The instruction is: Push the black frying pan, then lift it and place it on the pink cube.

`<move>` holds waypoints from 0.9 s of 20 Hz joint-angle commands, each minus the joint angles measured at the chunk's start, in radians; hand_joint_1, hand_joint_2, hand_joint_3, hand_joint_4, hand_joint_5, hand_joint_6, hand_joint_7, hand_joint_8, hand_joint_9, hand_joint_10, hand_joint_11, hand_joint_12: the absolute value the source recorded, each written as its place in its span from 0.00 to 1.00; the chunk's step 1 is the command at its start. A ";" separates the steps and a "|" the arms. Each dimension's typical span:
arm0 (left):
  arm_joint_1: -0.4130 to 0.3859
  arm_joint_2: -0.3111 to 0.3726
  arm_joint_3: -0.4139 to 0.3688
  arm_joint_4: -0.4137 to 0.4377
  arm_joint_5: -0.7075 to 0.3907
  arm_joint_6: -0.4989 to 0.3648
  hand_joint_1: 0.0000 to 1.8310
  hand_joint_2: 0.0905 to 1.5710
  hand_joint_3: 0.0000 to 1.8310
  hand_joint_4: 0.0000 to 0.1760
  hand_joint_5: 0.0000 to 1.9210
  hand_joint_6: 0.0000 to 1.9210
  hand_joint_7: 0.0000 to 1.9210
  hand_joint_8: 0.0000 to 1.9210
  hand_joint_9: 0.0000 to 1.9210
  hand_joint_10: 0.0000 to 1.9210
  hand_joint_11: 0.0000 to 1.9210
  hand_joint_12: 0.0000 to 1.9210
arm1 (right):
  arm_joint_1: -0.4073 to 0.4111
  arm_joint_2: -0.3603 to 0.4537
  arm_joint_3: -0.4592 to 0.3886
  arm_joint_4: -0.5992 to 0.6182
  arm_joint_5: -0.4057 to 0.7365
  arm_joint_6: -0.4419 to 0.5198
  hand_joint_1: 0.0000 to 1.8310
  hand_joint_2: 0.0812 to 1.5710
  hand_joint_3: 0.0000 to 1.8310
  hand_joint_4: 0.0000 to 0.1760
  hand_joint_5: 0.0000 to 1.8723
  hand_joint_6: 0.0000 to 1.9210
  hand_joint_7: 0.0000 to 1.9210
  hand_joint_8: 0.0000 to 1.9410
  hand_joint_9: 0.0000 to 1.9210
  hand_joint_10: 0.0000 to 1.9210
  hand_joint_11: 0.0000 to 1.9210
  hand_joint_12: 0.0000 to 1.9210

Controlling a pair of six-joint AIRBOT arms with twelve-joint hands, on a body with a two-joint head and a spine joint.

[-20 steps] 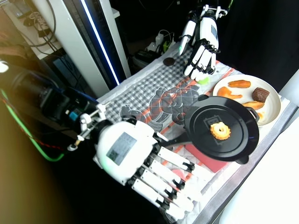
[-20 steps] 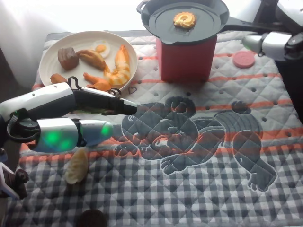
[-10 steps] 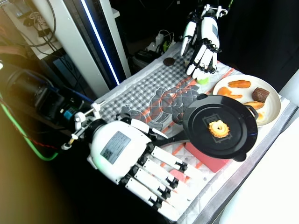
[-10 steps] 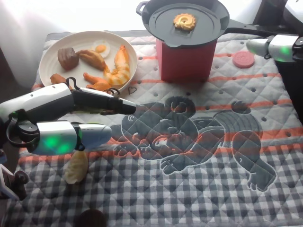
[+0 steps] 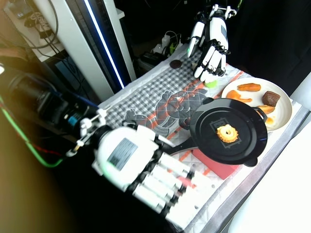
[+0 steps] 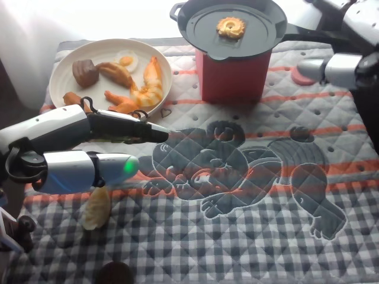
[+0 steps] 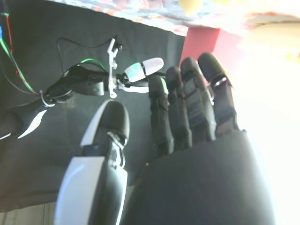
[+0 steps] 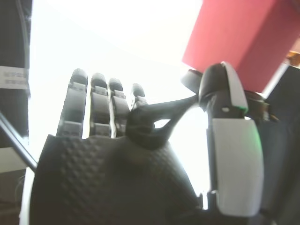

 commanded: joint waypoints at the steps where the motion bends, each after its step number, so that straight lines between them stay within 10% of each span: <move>1: -0.003 0.013 -0.002 -0.022 -0.123 -0.010 0.37 0.84 0.00 0.00 0.29 0.01 0.24 0.00 0.21 0.01 0.00 0.52 | -0.002 0.020 -0.011 -0.022 0.127 0.001 0.35 0.67 0.00 0.63 0.00 0.00 0.00 0.00 0.00 0.00 0.00 0.00; 9: 0.037 0.059 -0.039 -0.074 -0.206 0.020 0.37 0.84 0.00 0.00 0.26 0.00 0.23 0.00 0.20 0.00 0.00 0.55 | -0.173 0.297 -0.343 -0.202 0.471 0.028 0.31 0.68 0.00 0.73 0.00 0.00 0.00 0.00 0.00 0.00 0.00 0.00; 10: 0.043 0.069 -0.045 -0.084 -0.223 0.031 0.39 0.81 0.00 0.00 0.27 0.00 0.24 0.00 0.22 0.01 0.00 0.69 | -0.205 0.324 -0.366 -0.221 0.524 0.059 0.29 0.67 0.00 0.80 0.00 0.00 0.00 0.00 0.00 0.00 0.00 0.00; 12: 0.055 0.093 -0.059 -0.108 -0.264 0.056 0.35 0.83 0.00 0.00 0.23 0.00 0.20 0.00 0.19 0.00 0.00 0.66 | -0.288 0.369 -0.399 -0.235 0.640 0.142 0.29 0.67 0.00 0.96 0.00 0.00 0.00 0.00 0.00 0.00 0.00 0.00; 15: 0.080 0.124 -0.073 -0.161 -0.352 0.069 0.20 0.85 0.00 0.00 0.07 0.00 0.08 0.00 0.08 0.00 0.00 0.46 | -0.432 0.429 -0.446 -0.218 0.820 0.215 0.31 0.69 0.00 0.37 0.00 0.00 0.00 0.00 0.00 0.00 0.00 0.00; 17: 0.088 0.136 -0.080 -0.191 -0.392 0.088 0.16 0.85 0.00 0.00 0.03 0.00 0.04 0.00 0.04 0.00 0.00 0.32 | -0.486 0.453 -0.471 -0.192 0.895 0.215 0.31 0.68 0.00 0.34 0.00 0.00 0.00 0.00 0.00 0.00 0.00 0.00; 18: 0.092 0.140 -0.080 -0.207 -0.421 0.088 0.16 0.83 0.00 0.00 0.00 0.00 0.00 0.00 0.00 0.00 0.00 0.01 | -0.529 0.463 -0.485 -0.171 0.953 0.215 0.34 0.68 0.00 0.37 0.00 0.00 0.00 0.00 0.00 0.00 0.00 0.00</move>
